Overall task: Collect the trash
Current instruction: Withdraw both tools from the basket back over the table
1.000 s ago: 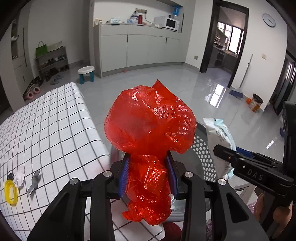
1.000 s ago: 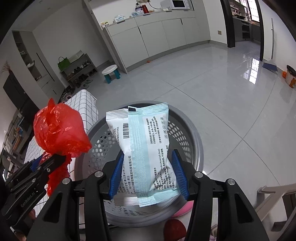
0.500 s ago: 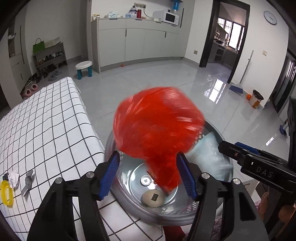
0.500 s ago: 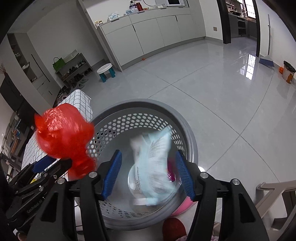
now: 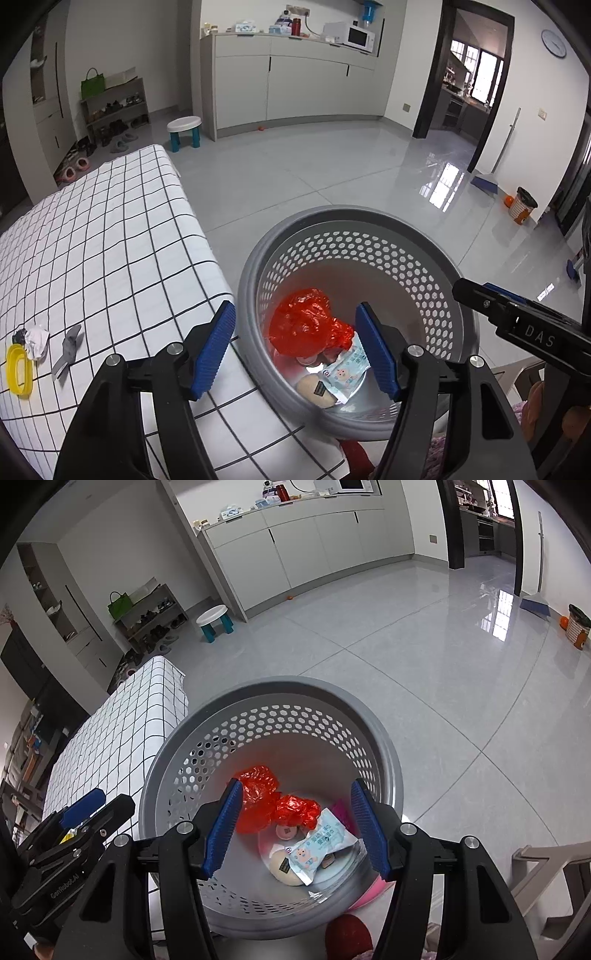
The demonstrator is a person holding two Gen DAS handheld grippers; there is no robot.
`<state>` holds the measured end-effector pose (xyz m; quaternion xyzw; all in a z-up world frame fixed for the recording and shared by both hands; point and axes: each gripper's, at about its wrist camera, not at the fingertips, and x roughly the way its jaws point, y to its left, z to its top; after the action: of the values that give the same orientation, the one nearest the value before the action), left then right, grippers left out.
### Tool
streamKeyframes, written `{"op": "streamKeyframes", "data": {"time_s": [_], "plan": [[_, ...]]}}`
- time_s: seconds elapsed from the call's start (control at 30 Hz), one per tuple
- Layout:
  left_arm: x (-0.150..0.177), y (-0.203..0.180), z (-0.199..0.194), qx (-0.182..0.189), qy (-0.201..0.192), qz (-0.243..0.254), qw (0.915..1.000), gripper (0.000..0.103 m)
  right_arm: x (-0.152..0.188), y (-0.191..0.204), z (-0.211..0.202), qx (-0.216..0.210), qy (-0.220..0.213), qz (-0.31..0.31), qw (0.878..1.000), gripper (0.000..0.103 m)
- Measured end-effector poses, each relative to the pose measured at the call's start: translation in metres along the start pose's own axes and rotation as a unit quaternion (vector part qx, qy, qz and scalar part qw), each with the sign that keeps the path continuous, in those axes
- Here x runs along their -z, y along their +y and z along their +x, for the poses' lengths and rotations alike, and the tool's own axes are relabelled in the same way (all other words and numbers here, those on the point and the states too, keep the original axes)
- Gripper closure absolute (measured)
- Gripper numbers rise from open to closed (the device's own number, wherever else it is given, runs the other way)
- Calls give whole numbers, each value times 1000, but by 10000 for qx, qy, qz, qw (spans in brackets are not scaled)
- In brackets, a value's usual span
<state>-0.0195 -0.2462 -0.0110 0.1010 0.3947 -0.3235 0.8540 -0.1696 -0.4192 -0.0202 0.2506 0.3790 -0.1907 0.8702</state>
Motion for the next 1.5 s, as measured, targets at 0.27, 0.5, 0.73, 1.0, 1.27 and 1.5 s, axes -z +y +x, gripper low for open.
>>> {"op": "streamKeyframes", "data": {"time_s": [0.27,0.5,0.73,1.0,1.27,1.5], "plan": [[4,14,-8,-157,-18,-114,9998,36,-1,10,1,-25,43,-105,9999,45],[7,28,-25,-322,-118,-199,9992,32,2,21,5,-105,74,-275,9995,45],[11,53,-46,-590,-246,-348,9974,27,6,47,1,-230,-85,-617,9978,40],[22,93,-68,-1084,-332,-542,9921,18,16,86,4,-455,-99,-1076,9931,36],[42,151,-90,-1577,-298,-915,9828,13,27,132,13,-811,33,-1502,9853,33],[69,208,-105,-2129,-205,-1305,9681,12,42,184,24,-1193,275,-1846,9752,30]]}}
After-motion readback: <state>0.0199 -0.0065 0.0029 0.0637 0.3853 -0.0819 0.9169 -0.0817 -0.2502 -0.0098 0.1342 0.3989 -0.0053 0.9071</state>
